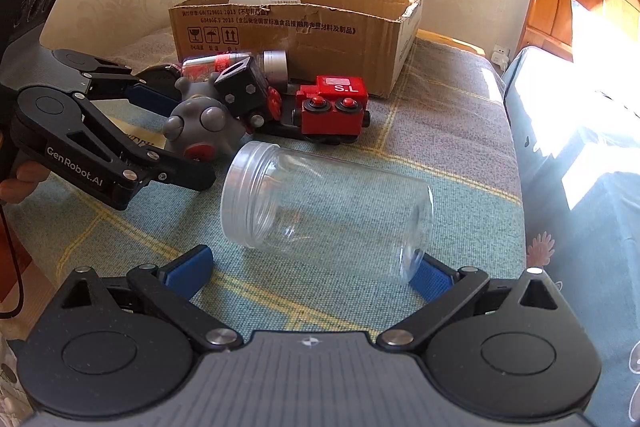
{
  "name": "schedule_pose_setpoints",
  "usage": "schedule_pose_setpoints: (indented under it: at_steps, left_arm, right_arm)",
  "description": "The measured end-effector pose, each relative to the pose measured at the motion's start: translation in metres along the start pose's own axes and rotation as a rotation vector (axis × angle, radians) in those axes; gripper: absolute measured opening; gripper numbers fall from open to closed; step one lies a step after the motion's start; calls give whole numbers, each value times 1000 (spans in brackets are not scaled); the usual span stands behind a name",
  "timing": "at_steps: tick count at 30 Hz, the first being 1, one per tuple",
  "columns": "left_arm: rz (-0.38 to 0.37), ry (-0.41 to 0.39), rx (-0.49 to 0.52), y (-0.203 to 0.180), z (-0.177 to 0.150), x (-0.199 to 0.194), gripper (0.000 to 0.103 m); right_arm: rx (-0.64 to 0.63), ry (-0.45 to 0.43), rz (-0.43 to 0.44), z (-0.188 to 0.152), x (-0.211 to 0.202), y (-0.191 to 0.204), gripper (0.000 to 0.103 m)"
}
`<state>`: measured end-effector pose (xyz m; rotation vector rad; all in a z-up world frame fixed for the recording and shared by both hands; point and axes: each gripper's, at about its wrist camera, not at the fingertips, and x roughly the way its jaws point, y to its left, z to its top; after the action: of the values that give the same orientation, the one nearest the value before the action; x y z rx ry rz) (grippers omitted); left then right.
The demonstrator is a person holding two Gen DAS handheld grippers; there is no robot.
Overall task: Organize rigid objects
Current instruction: 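Grasp the grey toy figure with the left tool while the right tool grips the clear jar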
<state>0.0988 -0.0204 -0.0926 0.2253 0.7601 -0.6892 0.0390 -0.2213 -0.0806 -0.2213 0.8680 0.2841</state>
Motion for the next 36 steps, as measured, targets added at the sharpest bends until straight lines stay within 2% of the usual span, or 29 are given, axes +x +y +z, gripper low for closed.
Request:
schedule_pose_setpoints:
  at_steps: [3,7,11,18,23,25,27,31,36]
  left_arm:
    - [3,0,50,-5,-1,-3,90]
    - [31,-17,59,-3,3,-2,90]
    - [19,-33,85,-5,6,2,90]
    - [-34,-3,149,-12,2,-4,90]
    - [-17,-9,80,-5,8,6,89]
    - [-24,1,57,-4,10,11,76]
    - [-7,2,47,-5,11,11,73]
    - [38,22,12,-4,6,3,73]
    - [130,38,-72,3,-14,-18,73]
  right_arm:
    - [-2,4,1,1,0,0,103]
    - [-5,5,4,1,0,0,103]
    - [-2,-4,1,0,0,0,103]
    - [4,-10,-10,-2,-1,1,103]
    - [6,-11,-10,-1,0,2,103]
    - [7,-12,-11,-2,-1,2,103]
    - [9,-13,-13,-2,-1,2,103]
    - [12,-12,-16,-2,0,2,103]
    - [20,9,-24,2,1,3,103]
